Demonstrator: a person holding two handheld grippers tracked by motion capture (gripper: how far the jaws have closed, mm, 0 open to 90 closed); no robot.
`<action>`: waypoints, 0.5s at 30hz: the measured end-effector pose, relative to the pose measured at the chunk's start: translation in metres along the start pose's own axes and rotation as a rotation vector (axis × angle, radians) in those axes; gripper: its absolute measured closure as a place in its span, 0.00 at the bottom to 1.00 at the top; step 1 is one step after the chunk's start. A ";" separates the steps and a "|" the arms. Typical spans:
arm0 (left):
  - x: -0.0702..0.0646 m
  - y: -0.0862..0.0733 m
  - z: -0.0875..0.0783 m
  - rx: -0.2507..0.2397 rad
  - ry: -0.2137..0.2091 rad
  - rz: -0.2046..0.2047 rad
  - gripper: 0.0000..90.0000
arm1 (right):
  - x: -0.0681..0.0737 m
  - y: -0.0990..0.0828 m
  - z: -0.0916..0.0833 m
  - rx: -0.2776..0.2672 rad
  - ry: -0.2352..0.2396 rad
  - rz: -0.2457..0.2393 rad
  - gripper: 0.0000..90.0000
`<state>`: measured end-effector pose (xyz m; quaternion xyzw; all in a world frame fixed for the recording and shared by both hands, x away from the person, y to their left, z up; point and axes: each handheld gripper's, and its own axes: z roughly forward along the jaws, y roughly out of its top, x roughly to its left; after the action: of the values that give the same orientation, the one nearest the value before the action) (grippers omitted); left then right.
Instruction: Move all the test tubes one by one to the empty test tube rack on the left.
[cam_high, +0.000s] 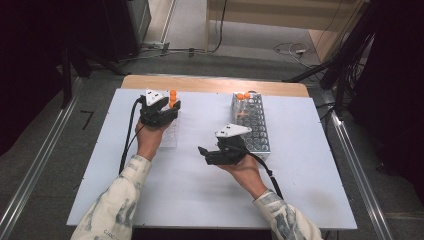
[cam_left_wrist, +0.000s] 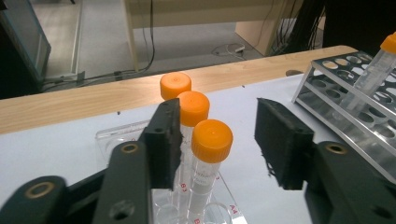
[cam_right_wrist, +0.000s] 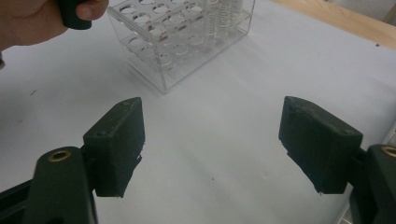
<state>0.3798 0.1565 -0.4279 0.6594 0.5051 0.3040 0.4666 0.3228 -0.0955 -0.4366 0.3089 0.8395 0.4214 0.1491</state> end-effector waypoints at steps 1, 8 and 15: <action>0.000 -0.001 -0.001 0.000 -0.001 -0.004 0.51 | 0.000 0.000 0.000 0.000 -0.001 0.000 0.23; 0.001 -0.017 -0.017 0.005 -0.031 -0.046 0.43 | -0.006 0.001 -0.004 -0.007 -0.013 0.015 0.23; -0.003 -0.037 -0.032 0.021 -0.044 -0.045 0.38 | -0.012 0.004 -0.011 -0.033 -0.036 0.032 0.24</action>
<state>0.3366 0.1655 -0.4495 0.6594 0.5125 0.2735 0.4773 0.3282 -0.1084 -0.4271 0.3273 0.8246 0.4319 0.1623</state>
